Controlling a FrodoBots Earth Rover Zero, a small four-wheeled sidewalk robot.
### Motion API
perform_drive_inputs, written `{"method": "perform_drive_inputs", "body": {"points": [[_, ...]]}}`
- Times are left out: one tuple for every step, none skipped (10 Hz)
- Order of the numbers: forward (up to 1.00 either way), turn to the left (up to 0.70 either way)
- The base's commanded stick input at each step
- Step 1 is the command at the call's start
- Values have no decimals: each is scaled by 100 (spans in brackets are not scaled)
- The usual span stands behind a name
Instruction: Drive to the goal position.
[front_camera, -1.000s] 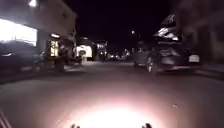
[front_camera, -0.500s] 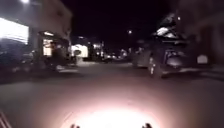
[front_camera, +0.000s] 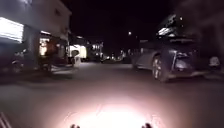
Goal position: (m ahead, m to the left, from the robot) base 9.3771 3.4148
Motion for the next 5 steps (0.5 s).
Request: {"method": "perform_drive_inputs", "body": {"points": [[85,0],[85,0],[85,0],[85,0],[85,0]]}}
